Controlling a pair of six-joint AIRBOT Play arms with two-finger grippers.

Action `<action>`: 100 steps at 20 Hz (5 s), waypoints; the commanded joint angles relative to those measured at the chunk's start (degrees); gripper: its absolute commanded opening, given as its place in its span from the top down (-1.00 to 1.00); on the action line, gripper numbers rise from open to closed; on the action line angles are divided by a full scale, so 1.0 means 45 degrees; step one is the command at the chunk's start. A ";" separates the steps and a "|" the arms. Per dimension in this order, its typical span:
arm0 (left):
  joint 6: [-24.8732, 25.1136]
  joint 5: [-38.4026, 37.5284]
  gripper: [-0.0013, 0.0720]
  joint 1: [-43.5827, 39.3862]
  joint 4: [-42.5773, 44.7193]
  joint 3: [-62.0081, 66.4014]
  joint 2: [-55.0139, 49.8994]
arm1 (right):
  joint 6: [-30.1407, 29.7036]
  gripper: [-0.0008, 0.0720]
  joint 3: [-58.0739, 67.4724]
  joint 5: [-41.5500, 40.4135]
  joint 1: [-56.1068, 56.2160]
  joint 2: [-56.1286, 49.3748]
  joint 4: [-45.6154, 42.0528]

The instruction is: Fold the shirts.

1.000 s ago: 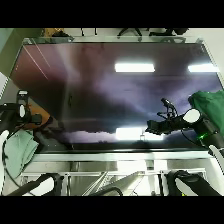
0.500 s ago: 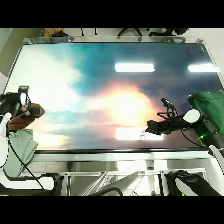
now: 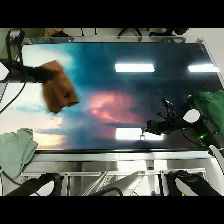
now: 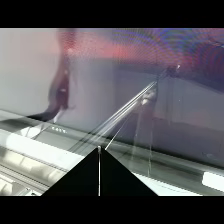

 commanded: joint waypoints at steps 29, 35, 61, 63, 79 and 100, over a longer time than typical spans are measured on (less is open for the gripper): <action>0.5372 0.1996 -0.96 -0.0835 -1.2356 -0.8034 -0.4687 | -0.2827 -0.28 0.4337 -0.1447 0.0005 -0.6139 0.0578; 0.5367 0.1923 0.82 -0.1239 -1.2279 -0.6256 -0.6018 | -0.3011 -0.28 0.4537 -0.1574 0.0005 -0.6314 0.1175; 0.4551 -0.0447 0.93 0.3798 -0.6907 -0.7616 -0.3536 | -0.9330 -0.28 0.6470 -0.5853 0.4231 -1.0545 0.9131; 0.4556 -0.0418 0.93 0.3798 -0.6912 -0.7616 -0.3536 | -0.9306 -0.28 0.7310 -0.5761 0.4469 -1.1230 0.9136; 0.3249 -0.1651 0.94 0.3963 -0.6965 -0.1180 -0.0015 | -0.6217 0.91 1.3692 -0.1831 0.1530 -0.7266 0.3337; 0.3687 -0.1219 0.93 0.2103 -0.6868 -0.2157 -0.0733 | -0.6052 0.29 1.1793 0.0457 0.0665 -0.7223 0.0481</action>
